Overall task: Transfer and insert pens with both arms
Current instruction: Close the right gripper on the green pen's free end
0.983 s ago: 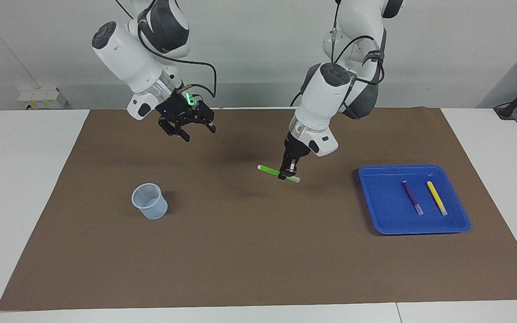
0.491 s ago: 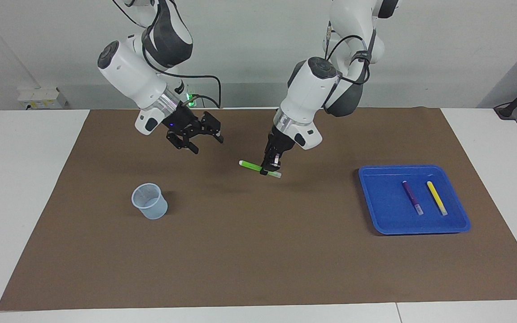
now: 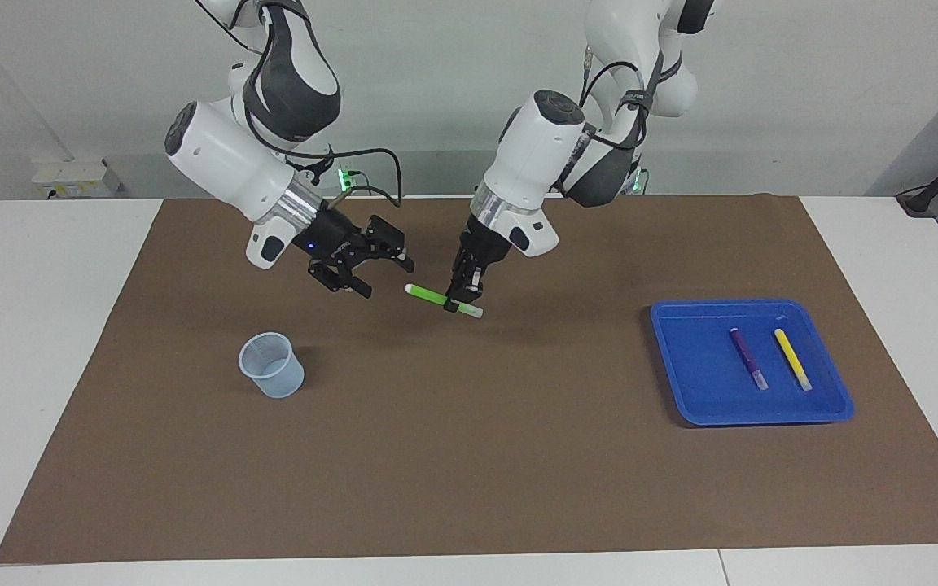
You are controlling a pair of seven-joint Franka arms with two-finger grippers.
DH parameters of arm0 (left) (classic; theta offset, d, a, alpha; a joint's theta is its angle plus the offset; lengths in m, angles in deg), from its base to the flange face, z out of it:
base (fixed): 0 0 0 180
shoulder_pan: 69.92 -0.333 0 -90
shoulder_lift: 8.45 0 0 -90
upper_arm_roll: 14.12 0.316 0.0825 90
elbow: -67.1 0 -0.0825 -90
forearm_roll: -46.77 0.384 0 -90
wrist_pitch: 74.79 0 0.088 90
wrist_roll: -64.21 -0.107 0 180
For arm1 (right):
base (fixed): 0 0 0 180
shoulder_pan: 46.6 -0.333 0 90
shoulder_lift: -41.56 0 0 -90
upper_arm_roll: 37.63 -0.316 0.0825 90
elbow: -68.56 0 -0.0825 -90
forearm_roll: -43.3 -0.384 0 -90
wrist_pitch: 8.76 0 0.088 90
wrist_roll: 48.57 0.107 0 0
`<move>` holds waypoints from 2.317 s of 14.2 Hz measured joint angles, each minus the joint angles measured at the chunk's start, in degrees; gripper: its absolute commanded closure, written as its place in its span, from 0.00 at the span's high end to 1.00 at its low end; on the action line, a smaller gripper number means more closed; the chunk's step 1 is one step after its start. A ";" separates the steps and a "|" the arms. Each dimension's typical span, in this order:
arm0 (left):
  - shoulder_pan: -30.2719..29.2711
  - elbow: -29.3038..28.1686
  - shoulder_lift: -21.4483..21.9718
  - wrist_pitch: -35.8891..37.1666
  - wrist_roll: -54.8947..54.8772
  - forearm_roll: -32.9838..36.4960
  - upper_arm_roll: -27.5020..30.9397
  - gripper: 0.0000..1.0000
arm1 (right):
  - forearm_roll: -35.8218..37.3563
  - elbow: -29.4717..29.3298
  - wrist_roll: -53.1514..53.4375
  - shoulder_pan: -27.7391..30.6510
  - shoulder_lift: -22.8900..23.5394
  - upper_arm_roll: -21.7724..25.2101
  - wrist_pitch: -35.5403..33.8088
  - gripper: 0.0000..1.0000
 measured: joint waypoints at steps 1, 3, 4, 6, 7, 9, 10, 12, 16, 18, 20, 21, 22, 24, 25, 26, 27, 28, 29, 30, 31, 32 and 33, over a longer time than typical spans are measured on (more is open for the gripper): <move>0.68 0.00 -0.09 -0.81 0.66 0.00 0.01 0.00 | -1.35 -0.72 -1.87 0.23 0.90 0.10 0.00 1.00; 1.46 0.00 -0.20 -1.47 1.16 0.00 0.01 0.00 | -2.31 -1.79 -4.11 0.77 2.34 0.11 0.00 0.99; 1.66 0.00 -0.23 -1.77 1.22 0.00 0.02 0.00 | -2.32 -2.11 -4.70 1.09 2.76 0.12 -0.01 0.95; 1.74 0.00 -0.32 -3.30 1.27 0.00 0.04 0.00 | -2.32 -2.29 -5.69 1.49 3.02 0.12 -0.22 0.84; 1.74 0.00 -0.47 -4.37 1.42 -0.02 0.09 0.00 | -2.32 -2.31 -5.81 1.51 3.02 0.12 -0.45 0.79; 1.74 -0.01 -0.82 -5.75 2.06 -0.03 0.20 0.00 | -2.32 -2.34 -5.84 1.49 3.02 0.10 -0.87 0.70; 1.74 -0.01 -0.95 -6.00 2.27 -0.03 0.24 0.00 | -2.32 -2.36 -5.84 1.48 3.02 0.09 -1.05 0.66; 1.74 -0.01 -1.05 -6.24 2.54 -0.03 0.28 0.00 | -2.32 -2.48 -5.85 1.51 3.02 0.10 -2.12 0.58; 1.74 -0.01 -1.07 -7.29 3.15 -0.03 0.31 0.00 | -2.35 -2.69 -5.86 2.32 3.00 0.13 -3.31 0.50; 1.74 -0.01 -1.10 -7.59 3.43 -0.03 0.30 0.00 | -2.36 -2.86 -5.86 2.29 2.98 0.11 -3.31 0.49; 1.74 -0.01 -1.10 -7.76 3.53 -0.03 0.29 0.00 | -2.36 -2.90 -5.86 2.20 2.98 0.10 -3.31 0.47; 1.74 -0.01 -1.11 -7.77 3.55 -0.03 0.29 0.00 | -2.36 -2.94 -5.86 2.16 2.98 0.08 -3.31 0.47; 1.74 -0.01 -1.11 -7.79 3.57 -0.03 0.28 0.00 | -2.36 -2.97 -5.86 2.14 2.98 0.06 -3.31 0.44; 1.75 -0.01 -1.11 -7.84 3.60 -0.03 0.28 0.00 | -2.37 -3.03 -5.86 2.13 2.98 0.04 -3.31 0.39; 1.75 -0.01 -1.11 -7.88 3.60 -0.03 0.28 0.00 | -2.37 -3.07 -5.86 2.12 2.98 0.02 -3.31 0.36; 1.75 -0.01 -1.15 -7.91 3.61 -0.03 0.28 0.00 | -2.49 -3.18 -5.86 2.10 2.97 -0.05 -3.31 0.33; 1.75 0.01 -1.15 -7.99 3.64 -0.03 0.28 0.00 | -2.49 -3.21 -5.86 2.09 2.97 -0.07 -3.31 0.30; 1.77 0.01 -1.20 -8.04 3.67 -0.03 0.26 0.00 | -2.70 -3.28 -5.86 2.06 2.94 -0.15 -3.31 0.27; 1.78 0.03 -1.19 -8.16 3.72 -0.03 0.25 0.00 | -2.71 -3.29 -5.86 1.99 2.95 -0.20 -3.27 0.22; 1.80 0.03 -1.23 -8.20 3.78 -0.03 0.24 0.00 | -2.87 -3.34 -5.86 1.93 2.93 -0.24 -3.27 0.16; 1.80 0.04 -1.23 -8.25 3.81 -0.03 0.24 0.00 | -2.88 -3.34 -5.86 1.92 2.93 -0.24 -3.26 0.10; 1.80 0.02 -1.33 -8.38 3.98 -0.06 0.28 0.00 | -3.31 -3.42 -5.86 1.91 2.85 -0.30 -3.33 0.00; 1.80 0.03 -1.33 -8.52 4.04 -0.08 0.29 0.00 | -3.31 -3.49 -5.86 1.91 2.85 -0.31 -3.26 0.00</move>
